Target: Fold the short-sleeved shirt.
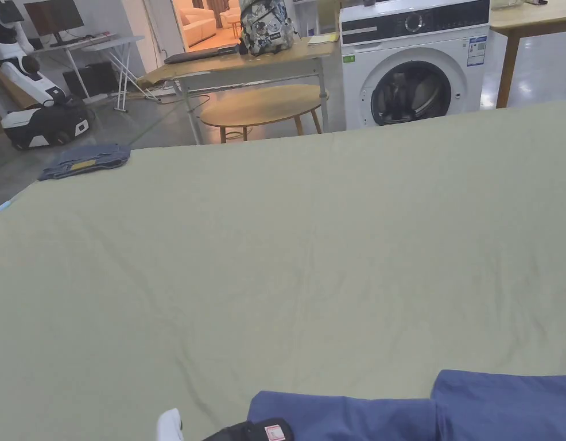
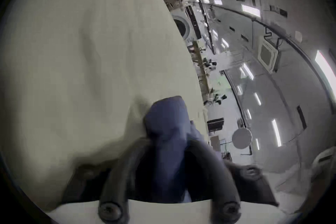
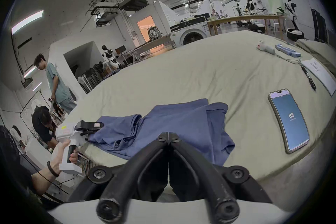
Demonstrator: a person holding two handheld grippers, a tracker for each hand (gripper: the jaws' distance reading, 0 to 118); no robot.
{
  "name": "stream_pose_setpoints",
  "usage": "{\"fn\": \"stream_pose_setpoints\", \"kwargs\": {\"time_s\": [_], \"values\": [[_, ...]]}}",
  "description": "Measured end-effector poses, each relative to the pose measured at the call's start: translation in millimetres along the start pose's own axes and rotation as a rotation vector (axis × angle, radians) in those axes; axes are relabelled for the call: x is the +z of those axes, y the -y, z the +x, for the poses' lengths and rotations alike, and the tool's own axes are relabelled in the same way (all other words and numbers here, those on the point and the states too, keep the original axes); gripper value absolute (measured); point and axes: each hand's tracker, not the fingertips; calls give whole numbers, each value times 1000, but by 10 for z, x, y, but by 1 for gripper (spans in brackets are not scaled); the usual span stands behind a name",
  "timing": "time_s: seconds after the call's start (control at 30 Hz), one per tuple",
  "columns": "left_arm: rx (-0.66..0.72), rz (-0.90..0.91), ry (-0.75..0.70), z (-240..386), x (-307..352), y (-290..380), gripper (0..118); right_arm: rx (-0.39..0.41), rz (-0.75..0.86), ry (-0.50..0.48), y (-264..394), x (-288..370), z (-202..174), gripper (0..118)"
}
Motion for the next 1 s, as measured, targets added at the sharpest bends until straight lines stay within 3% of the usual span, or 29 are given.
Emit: {"fn": "stream_pose_setpoints", "kwargs": {"time_s": [0.07,0.2,0.27,0.37,0.43,0.53,0.63,0.67,0.73,0.8,0.87,0.9,0.93,1.0], "values": [[-30,49,-37,45,34,3,8,-5,-2,5,5,14,11,0],[-56,143,27,302,501,-162,7,2,-5,16,-7,63,38,0],[-134,209,-15,596,796,-249,7,-7,1,16,-20,73,70,0],[-437,241,-230,1139,1082,-370,7,-45,19,7,-38,76,117,0],[-555,171,-290,1473,924,-265,7,-70,32,0,-48,66,133,0],[-651,47,-201,1769,343,63,7,-91,48,-1,-53,74,119,0],[-655,-99,-159,1760,-426,364,7,-94,54,-6,-35,150,74,0],[-651,-159,-175,1726,-670,446,11,-90,54,-2,-26,184,58,0],[-680,-265,-125,1655,-1063,585,49,-81,46,17,6,267,38,0],[-633,-235,-96,1654,-1195,665,55,-64,36,36,48,341,49,0],[-568,-210,49,1682,-1161,614,55,-46,24,63,97,392,74,0],[-535,-201,78,1669,-1084,548,50,-49,19,76,118,402,99,0],[-519,-180,70,1659,-1038,520,37,-60,17,84,134,399,128,0],[-513,-147,10,1594,-996,503,0,-87,14,80,159,376,172,0]]}}
